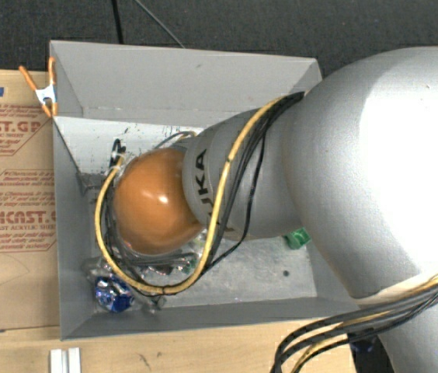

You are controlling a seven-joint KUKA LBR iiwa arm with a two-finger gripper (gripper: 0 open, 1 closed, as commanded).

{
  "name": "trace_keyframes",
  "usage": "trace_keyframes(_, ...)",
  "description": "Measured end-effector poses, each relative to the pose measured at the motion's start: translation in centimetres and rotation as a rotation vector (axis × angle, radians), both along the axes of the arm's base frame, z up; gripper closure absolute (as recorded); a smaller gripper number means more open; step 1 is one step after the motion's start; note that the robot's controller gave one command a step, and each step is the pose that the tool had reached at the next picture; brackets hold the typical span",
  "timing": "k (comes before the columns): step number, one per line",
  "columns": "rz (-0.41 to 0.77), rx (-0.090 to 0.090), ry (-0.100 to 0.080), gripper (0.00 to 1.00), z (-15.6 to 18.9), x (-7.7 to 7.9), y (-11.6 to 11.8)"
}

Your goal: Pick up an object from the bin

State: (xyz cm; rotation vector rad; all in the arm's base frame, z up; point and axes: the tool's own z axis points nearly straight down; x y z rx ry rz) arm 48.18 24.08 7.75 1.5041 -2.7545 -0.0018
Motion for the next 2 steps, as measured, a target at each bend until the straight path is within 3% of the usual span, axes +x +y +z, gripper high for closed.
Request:
trace_keyframes(1,-0.001,0.004,-0.004,1.0,0.2,0.1,0.1)
trace_keyframes(2,-0.019,0.006,-0.013,1.0,14.9,0.2,-1.0)
